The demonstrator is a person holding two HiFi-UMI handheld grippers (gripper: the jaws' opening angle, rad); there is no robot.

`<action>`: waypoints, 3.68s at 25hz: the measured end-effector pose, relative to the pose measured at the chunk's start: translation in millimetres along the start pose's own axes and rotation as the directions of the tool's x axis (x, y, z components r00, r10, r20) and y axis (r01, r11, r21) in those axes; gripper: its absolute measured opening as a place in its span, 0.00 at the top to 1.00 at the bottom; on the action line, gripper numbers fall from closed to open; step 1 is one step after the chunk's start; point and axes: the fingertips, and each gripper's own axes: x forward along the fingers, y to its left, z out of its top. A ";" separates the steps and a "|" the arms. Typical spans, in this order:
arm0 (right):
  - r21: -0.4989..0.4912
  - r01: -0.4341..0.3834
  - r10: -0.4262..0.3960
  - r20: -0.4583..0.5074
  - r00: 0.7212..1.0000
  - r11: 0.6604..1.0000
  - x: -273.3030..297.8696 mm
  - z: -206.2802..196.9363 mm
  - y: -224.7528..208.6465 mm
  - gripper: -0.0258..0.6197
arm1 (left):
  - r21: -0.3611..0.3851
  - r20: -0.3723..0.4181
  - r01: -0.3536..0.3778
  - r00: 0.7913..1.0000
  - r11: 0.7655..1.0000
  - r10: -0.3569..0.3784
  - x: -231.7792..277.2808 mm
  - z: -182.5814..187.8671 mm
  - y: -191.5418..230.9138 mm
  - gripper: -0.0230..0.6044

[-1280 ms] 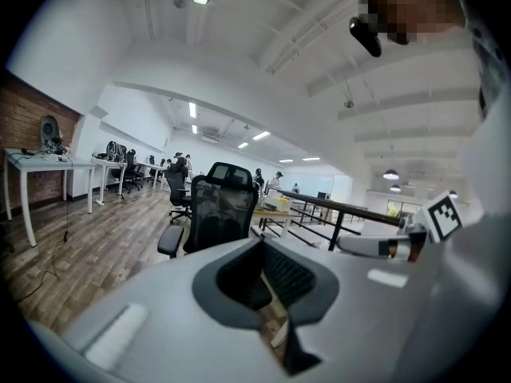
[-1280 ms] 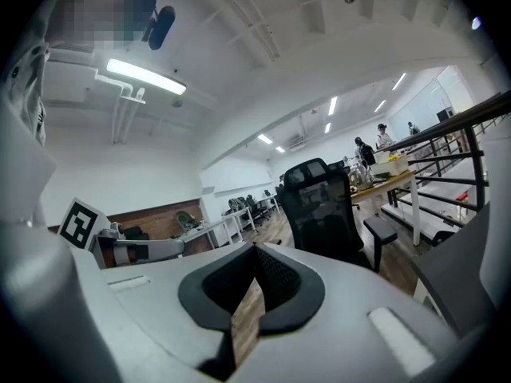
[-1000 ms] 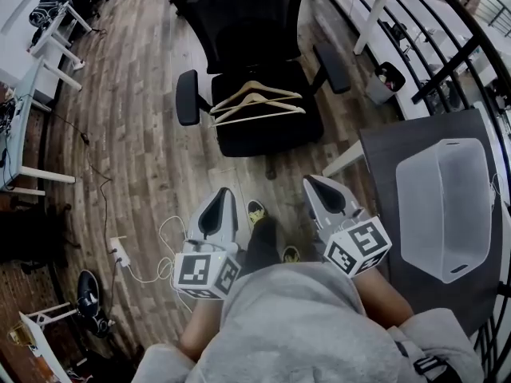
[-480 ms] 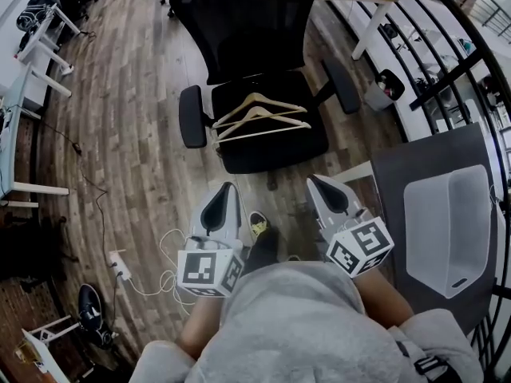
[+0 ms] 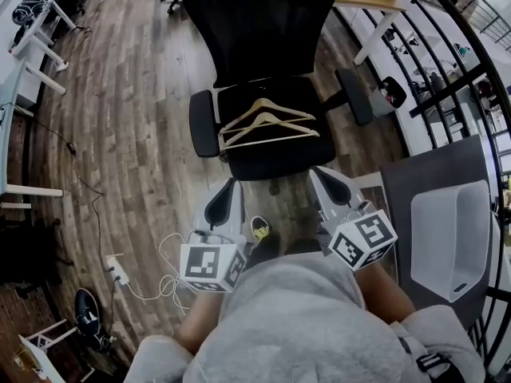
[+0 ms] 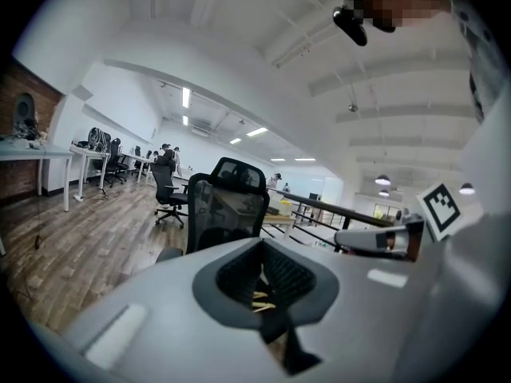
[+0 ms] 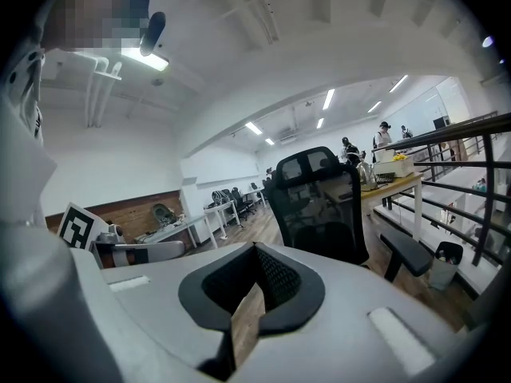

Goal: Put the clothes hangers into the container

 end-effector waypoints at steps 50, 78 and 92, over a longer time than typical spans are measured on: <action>0.155 0.036 -0.004 -0.204 0.979 0.987 209.2 -39.6 -227.9 0.96 | 0.274 -0.405 -0.046 0.901 0.961 0.158 354.1 -113.9 113.8 0.94; 0.346 0.039 0.116 -0.414 0.903 0.937 293.9 -173.3 -292.5 0.96 | 0.385 -0.915 0.287 0.246 0.877 0.321 476.7 -449.5 257.2 0.71; 0.307 0.006 0.108 -0.351 0.930 0.952 267.9 -145.9 -270.8 0.96 | 0.457 -0.789 0.145 0.521 0.877 0.326 449.0 -395.3 220.6 0.85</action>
